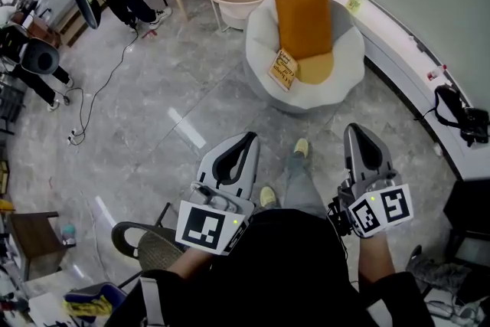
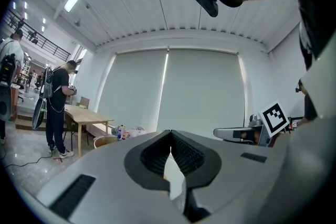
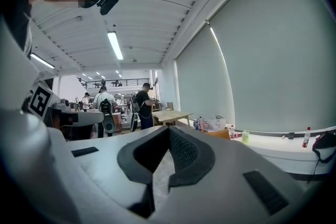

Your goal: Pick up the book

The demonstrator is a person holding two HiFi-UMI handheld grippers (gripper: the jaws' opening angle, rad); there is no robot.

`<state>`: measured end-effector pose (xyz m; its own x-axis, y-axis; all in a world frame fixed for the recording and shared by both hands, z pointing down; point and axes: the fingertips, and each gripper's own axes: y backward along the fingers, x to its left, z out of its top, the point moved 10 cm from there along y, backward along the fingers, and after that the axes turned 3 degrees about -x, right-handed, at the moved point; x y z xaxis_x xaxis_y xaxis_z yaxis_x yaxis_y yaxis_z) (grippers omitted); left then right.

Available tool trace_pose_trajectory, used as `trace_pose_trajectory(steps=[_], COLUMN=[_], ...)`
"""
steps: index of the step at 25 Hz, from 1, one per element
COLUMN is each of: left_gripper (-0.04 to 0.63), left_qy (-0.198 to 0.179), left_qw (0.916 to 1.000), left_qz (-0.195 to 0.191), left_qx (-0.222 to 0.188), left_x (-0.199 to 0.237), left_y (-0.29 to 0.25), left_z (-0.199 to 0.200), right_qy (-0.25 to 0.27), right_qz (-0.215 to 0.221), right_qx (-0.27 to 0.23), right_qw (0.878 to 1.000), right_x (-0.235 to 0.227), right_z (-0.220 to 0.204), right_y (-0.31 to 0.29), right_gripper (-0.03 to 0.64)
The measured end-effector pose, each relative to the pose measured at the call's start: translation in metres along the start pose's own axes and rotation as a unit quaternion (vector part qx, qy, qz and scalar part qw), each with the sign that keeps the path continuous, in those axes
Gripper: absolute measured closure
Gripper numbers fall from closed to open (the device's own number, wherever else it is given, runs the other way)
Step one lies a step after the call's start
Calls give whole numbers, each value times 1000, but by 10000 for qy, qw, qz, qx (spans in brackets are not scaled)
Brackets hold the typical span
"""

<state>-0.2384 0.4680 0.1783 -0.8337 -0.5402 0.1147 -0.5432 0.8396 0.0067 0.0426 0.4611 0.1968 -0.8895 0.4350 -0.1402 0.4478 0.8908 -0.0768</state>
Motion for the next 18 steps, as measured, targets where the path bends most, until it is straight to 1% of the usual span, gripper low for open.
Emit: trace_pose_trajectory(steps=[5,9,12,18], left_gripper=[583,583,583,583], left_qy=[67,33,130,142], left_qw=[9999,9996,9994,9992], left_qz=[-121,-270,-316,-367], left_qx=[-1,32,22,104], left_x=[-3,-9,-12,-14], left_y=[-7,-21,-29,-46], left_z=[1,1,1,-5], right_qy=[-3,-65,-75,-88], right_qz=[-85,-185,-252,-309], right_qx=[-46,-77,-26,48], right_qw=[10000,9998,9997,9995], right_x=[-3,-15,-23,-40], right_z=[0,1,-1,-2], right_y=[3,6,8,3], right_gripper=[606,606,606,606])
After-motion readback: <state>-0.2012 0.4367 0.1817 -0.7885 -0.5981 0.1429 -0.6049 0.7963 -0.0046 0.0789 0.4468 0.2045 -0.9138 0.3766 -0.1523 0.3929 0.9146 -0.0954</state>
